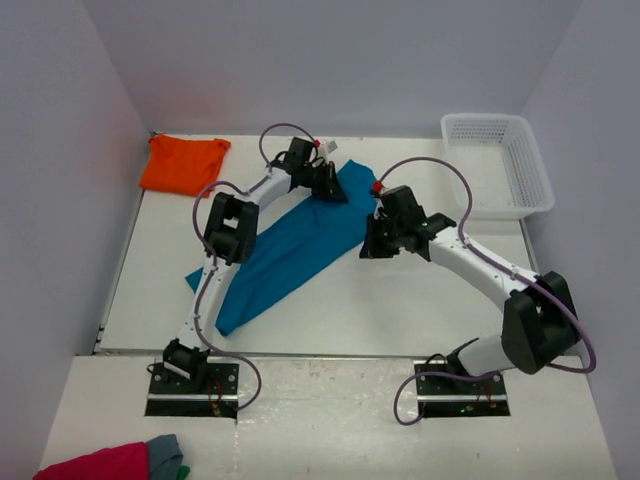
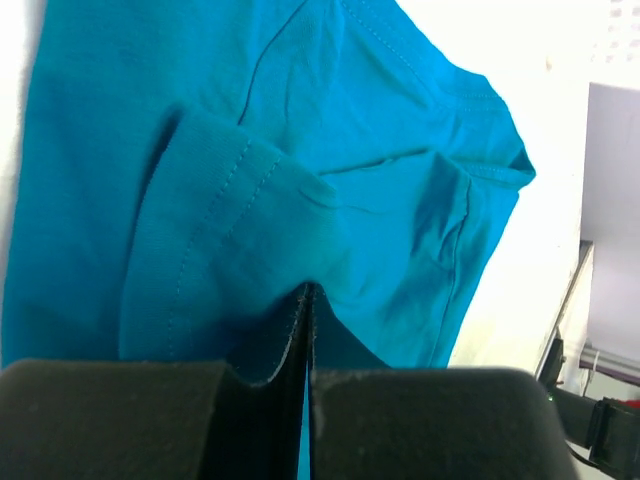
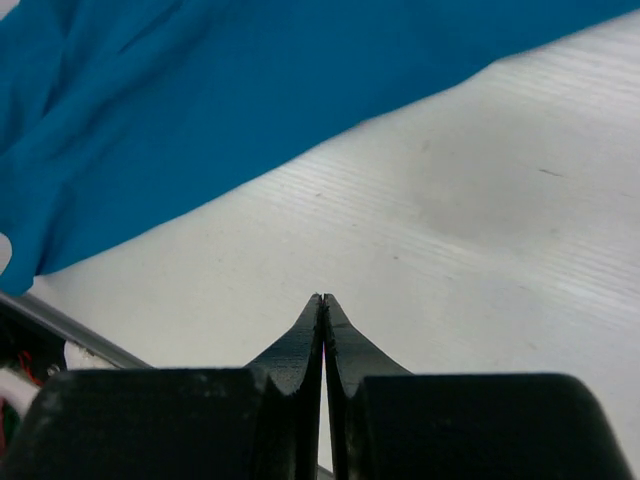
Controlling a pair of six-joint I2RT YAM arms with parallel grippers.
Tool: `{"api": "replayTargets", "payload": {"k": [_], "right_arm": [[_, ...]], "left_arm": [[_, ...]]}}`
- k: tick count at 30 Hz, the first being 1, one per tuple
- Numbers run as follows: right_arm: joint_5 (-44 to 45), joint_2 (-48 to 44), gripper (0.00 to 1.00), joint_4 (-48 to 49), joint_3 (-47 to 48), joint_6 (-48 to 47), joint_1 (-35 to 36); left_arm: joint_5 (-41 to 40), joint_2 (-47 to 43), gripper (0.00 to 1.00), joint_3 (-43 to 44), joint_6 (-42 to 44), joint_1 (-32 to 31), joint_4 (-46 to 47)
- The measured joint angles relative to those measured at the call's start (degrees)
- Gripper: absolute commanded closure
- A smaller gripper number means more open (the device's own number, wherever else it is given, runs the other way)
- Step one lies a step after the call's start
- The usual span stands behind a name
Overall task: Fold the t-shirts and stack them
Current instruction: Rotate the tshirt 90 degrees
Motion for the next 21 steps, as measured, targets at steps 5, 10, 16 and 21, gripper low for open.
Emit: {"api": "replayTargets", "payload": {"k": [5, 10, 16, 21], "right_arm": [[-3.93, 7.06, 1.00, 2.03, 1.29, 0.44, 6.88], [-7.13, 17.92, 1.00, 1.77, 10.23, 0.39, 13.53], [-10.84, 27.50, 1.00, 0.90, 25.49, 0.39, 19.80], [-14.75, 32.24, 1.00, 0.24, 32.13, 0.44, 24.20]], "left_arm": [[0.55, 0.09, 1.00, 0.00, -0.37, 3.34, 1.16], [1.33, -0.57, 1.00, -1.70, -0.37, 7.32, 2.23], [0.07, -2.67, 1.00, -4.37, -0.37, 11.47, 2.05], [-0.33, -3.43, 1.00, -5.51, -0.94, 14.34, 2.27]]}}
